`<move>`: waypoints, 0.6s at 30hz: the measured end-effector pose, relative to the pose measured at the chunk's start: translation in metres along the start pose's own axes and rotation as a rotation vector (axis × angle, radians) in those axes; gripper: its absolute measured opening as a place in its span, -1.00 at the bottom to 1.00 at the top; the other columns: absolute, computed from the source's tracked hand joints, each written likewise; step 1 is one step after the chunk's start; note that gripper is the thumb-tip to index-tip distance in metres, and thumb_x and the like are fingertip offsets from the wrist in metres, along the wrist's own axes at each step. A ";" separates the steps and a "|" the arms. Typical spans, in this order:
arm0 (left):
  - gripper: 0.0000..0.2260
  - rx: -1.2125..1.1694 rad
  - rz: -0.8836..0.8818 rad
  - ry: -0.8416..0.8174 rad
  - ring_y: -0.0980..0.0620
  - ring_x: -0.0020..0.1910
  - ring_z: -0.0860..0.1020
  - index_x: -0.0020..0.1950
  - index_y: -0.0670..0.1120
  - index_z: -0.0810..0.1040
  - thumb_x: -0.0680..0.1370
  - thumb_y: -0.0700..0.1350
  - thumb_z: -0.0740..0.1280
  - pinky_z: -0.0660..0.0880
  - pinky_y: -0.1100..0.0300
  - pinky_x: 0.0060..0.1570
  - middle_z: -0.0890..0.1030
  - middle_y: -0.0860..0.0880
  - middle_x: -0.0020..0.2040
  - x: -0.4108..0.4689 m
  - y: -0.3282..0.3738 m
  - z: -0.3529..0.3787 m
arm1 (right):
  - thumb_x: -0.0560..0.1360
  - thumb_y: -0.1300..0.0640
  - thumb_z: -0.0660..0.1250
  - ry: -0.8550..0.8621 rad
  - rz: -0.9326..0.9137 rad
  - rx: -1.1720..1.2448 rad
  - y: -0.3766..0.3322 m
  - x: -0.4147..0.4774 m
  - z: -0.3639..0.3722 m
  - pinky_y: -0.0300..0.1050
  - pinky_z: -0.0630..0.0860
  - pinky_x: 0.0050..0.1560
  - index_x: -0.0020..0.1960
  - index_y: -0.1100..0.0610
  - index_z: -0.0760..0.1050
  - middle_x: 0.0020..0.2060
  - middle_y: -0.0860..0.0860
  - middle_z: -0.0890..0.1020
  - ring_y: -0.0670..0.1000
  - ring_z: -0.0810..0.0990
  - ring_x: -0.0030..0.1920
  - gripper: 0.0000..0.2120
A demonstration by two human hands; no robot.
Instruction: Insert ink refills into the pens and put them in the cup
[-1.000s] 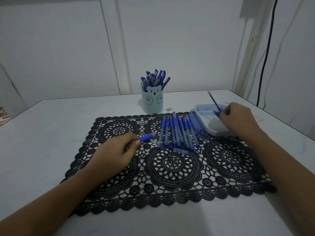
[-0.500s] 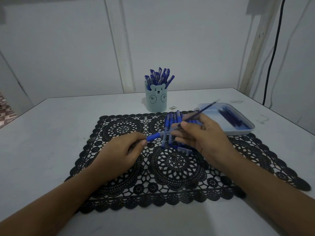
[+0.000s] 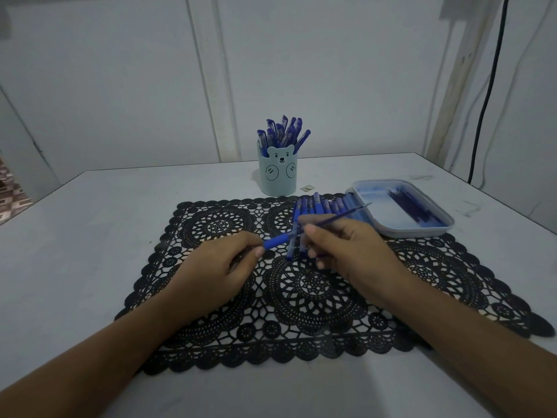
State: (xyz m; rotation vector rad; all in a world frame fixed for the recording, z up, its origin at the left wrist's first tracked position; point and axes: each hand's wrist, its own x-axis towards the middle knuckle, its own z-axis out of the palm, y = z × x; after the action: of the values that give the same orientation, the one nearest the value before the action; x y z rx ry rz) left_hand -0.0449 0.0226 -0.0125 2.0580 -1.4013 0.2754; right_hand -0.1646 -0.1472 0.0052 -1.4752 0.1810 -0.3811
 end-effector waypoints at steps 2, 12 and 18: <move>-0.85 -0.009 -0.001 0.000 0.10 -0.37 0.46 -0.07 0.24 0.40 0.47 0.16 0.06 0.35 0.32 -0.44 0.50 0.11 -0.39 0.000 -0.001 0.000 | 0.53 0.16 0.22 0.054 0.029 0.100 -0.003 0.001 0.000 -0.24 0.40 -0.42 0.02 0.14 0.51 -0.38 0.00 0.56 -0.09 0.48 -0.40 -0.87; -0.87 -0.026 -0.003 0.001 0.06 -0.37 0.45 -0.09 0.25 0.39 0.47 0.16 0.07 0.33 0.30 -0.45 0.50 0.08 -0.40 0.000 -0.002 0.000 | 0.52 0.16 0.24 0.153 0.000 -0.136 -0.007 -0.005 -0.005 -0.28 0.38 -0.43 -0.17 0.15 0.52 -0.48 -0.07 0.49 -0.12 0.41 -0.48 -0.86; -0.79 -0.017 -0.022 0.002 0.12 -0.35 0.45 -0.05 0.19 0.44 0.46 0.17 0.07 0.32 0.37 -0.43 0.50 0.10 -0.40 0.000 -0.003 0.001 | 0.50 -0.02 0.27 -0.039 -0.095 -0.893 -0.008 -0.007 -0.006 -0.37 0.42 -0.16 -0.06 -0.09 0.58 -0.16 -0.14 0.62 -0.16 0.55 -0.16 -0.88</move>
State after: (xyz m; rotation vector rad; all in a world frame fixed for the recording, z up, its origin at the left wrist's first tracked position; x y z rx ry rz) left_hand -0.0420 0.0230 -0.0141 2.0575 -1.3748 0.2562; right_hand -0.1739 -0.1504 0.0114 -2.3751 0.2680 -0.3629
